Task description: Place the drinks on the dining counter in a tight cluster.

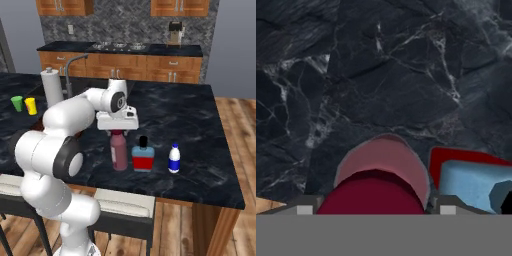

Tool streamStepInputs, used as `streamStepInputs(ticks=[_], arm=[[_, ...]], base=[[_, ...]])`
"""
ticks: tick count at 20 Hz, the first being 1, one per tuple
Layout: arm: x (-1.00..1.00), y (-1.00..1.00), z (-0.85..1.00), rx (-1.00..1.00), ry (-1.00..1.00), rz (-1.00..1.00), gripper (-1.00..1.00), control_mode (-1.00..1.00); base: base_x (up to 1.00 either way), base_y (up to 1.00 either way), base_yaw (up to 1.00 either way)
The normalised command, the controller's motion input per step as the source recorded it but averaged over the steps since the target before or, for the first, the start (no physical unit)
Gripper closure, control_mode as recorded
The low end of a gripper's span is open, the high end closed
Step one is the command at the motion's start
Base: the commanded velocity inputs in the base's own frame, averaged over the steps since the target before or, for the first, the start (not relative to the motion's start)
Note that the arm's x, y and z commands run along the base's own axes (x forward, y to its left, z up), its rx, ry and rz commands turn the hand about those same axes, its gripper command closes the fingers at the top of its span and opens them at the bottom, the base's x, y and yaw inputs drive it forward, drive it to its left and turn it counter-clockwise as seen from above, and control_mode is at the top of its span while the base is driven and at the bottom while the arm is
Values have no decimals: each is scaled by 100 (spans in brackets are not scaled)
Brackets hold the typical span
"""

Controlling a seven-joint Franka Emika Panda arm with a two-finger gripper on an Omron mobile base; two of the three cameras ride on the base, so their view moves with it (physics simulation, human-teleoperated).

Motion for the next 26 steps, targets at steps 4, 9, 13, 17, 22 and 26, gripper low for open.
streamStepInputs(ticks=[4,9,13,17,22,26], arm=[[31,0,-18,1,0,0,100,-100],[9,-2,-21,4,-1,0,100,-100],[0,-9,-18,5,-3,0,100,-100],[0,-4,-1,0,0,0,100,-100],[0,0,0,0,0,0,100,-100],[0,0,0,0,0,0,-100,-100]], base=[[0,0,0],[0,0,0],[0,0,0],[0,0,0],[0,0,0],[0,0,0]])
